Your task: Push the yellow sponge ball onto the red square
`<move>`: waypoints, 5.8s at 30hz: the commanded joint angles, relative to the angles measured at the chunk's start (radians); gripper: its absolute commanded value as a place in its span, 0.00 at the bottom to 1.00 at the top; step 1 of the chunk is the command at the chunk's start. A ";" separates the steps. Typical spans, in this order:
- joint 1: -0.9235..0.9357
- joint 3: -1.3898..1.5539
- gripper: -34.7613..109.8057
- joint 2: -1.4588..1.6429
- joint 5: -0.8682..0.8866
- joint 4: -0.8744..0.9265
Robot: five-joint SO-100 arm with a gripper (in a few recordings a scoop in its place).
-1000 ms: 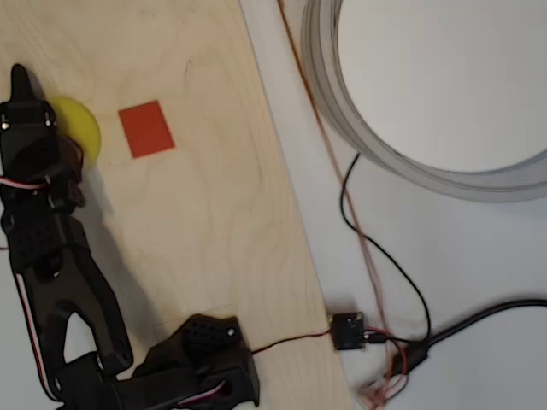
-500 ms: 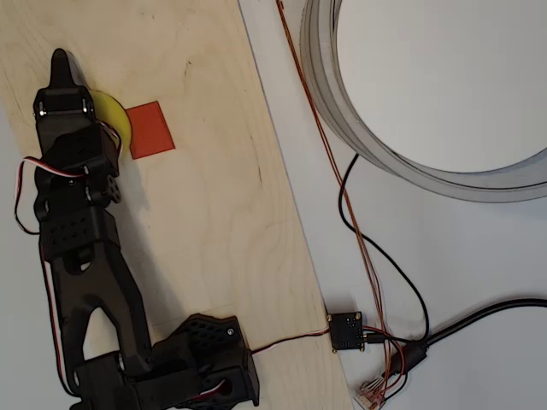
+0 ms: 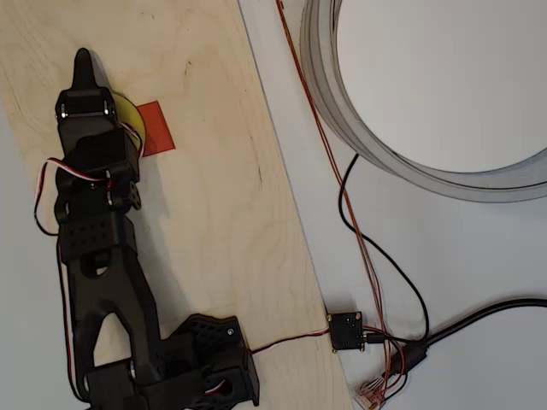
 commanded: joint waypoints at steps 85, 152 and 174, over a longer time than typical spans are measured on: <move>-0.178 0.449 0.35 0.302 0.359 -0.190; 0.015 0.517 0.36 0.558 0.170 -0.235; 0.092 0.120 0.36 0.092 0.184 -0.244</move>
